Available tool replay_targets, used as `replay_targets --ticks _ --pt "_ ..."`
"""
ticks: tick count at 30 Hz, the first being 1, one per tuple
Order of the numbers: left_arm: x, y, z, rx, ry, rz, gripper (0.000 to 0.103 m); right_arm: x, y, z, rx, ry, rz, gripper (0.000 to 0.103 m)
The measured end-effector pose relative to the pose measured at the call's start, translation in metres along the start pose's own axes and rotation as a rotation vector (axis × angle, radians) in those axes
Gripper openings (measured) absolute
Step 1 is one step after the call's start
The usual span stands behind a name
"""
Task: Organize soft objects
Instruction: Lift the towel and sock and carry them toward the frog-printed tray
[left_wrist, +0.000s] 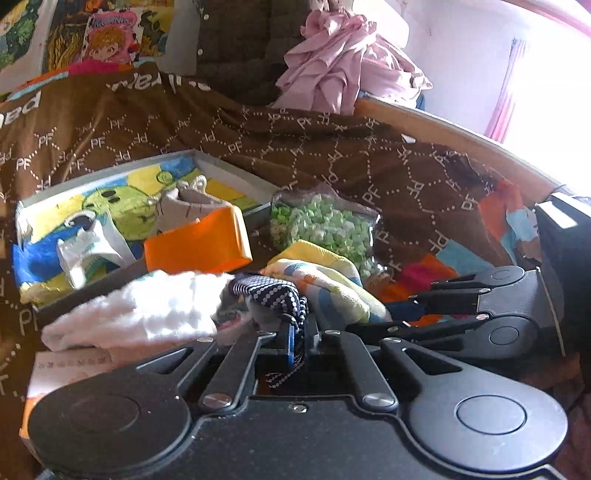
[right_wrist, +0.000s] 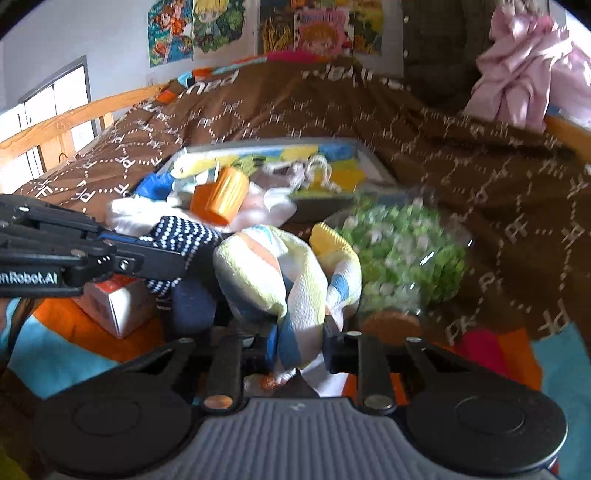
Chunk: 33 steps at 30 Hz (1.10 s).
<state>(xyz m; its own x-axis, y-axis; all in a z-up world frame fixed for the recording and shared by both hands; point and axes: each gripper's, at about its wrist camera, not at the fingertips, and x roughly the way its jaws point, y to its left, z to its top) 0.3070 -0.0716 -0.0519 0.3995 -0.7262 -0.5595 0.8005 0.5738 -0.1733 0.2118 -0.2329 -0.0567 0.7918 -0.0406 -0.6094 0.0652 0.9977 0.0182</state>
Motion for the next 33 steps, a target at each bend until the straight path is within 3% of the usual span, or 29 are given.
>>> replay_targets --ticks 6,13,22,33 --pt "-0.013 0.001 0.008 0.007 -0.048 -0.001 0.003 -0.006 -0.008 0.004 0.046 -0.041 -0.011 0.026" --pt "-0.015 0.002 0.005 0.009 -0.047 0.006 0.003 -0.008 -0.013 0.005 0.073 -0.056 0.005 0.026" --pt "-0.018 0.005 0.007 0.000 -0.072 0.007 0.003 -0.023 -0.012 0.011 0.071 -0.154 0.002 0.025" --pt "-0.029 0.008 0.010 -0.014 -0.117 0.019 0.003 -0.038 -0.027 0.020 0.165 -0.235 0.018 0.025"
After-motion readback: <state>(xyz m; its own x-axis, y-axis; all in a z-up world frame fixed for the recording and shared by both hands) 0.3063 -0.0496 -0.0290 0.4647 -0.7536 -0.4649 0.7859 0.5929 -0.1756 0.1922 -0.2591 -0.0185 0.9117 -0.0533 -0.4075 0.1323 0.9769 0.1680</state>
